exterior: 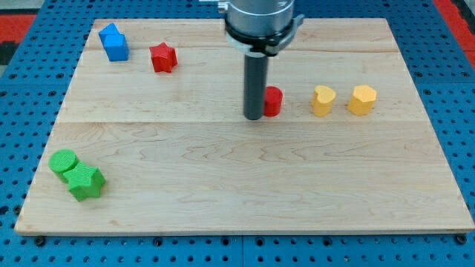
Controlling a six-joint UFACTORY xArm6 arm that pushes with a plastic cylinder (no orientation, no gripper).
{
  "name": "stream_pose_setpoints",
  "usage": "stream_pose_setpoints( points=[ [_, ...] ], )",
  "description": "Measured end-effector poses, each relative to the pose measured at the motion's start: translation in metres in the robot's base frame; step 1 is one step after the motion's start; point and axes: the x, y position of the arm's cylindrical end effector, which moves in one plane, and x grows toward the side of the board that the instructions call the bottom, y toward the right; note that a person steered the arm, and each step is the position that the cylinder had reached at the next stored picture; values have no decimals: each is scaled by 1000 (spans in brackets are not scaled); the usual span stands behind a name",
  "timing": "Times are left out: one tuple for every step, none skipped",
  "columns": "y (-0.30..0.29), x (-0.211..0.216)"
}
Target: Nudge the red star down a bit
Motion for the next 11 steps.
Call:
stream_pose_setpoints(
  points=[
    [-42,-13],
    [-9,-17],
    [16,-17],
    [-13,-14],
    [-69,-31],
    [-55,-67],
    [-29,-136],
    [-98,-172],
    [-179,-172],
    [-171,-139],
    [-106,-131]
  ],
)
